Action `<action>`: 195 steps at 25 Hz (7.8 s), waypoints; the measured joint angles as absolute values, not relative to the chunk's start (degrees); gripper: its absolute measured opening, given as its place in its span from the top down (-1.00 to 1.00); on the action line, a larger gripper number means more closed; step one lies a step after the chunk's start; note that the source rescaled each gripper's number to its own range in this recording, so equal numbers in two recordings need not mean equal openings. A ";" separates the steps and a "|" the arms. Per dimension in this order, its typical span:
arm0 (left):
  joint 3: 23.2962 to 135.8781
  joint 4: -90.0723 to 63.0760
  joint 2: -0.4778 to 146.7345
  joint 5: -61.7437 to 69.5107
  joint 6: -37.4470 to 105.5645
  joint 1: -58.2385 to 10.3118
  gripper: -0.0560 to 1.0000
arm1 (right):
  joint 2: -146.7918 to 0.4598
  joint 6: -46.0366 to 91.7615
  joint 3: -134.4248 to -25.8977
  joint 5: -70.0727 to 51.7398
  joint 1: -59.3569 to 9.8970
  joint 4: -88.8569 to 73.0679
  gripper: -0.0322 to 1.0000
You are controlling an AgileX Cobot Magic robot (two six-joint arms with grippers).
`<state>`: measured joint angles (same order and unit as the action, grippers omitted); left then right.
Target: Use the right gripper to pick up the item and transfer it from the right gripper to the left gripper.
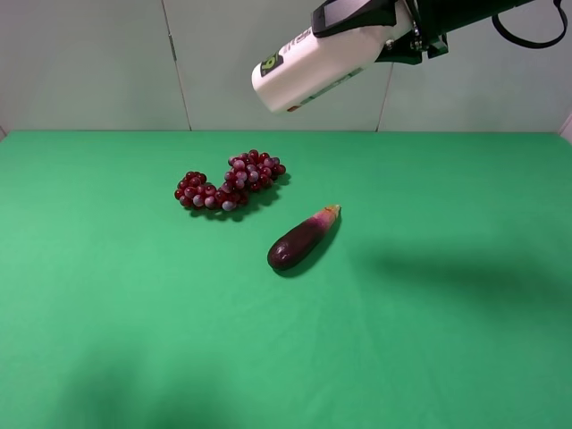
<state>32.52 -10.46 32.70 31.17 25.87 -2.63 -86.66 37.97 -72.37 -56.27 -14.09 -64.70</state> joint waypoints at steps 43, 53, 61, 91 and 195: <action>50.77 -81.27 72.65 43.99 120.70 -15.06 -0.50 | -86.66 39.68 -72.37 -56.50 -14.09 -64.69 0.92; 55.46 -82.01 79.82 43.99 120.91 -19.84 -0.50 | -86.66 39.85 -72.37 -57.36 -14.09 -64.69 0.92; 55.98 -81.84 80.15 41.81 120.98 -20.22 -0.50 | -86.66 40.04 -72.37 -57.55 -14.09 -64.78 0.92; 58.67 -92.34 89.70 36.74 128.26 -26.13 -0.50 | -86.66 41.43 -72.37 -59.88 -14.09 -67.31 0.92; 62.63 -87.79 89.79 16.02 114.82 -29.88 0.63 | -61.13 15.13 -62.20 -48.03 4.55 -21.86 -0.76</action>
<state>62.63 -87.79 89.79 16.02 114.82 -29.88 -61.13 15.13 -62.20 -48.03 4.55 -21.86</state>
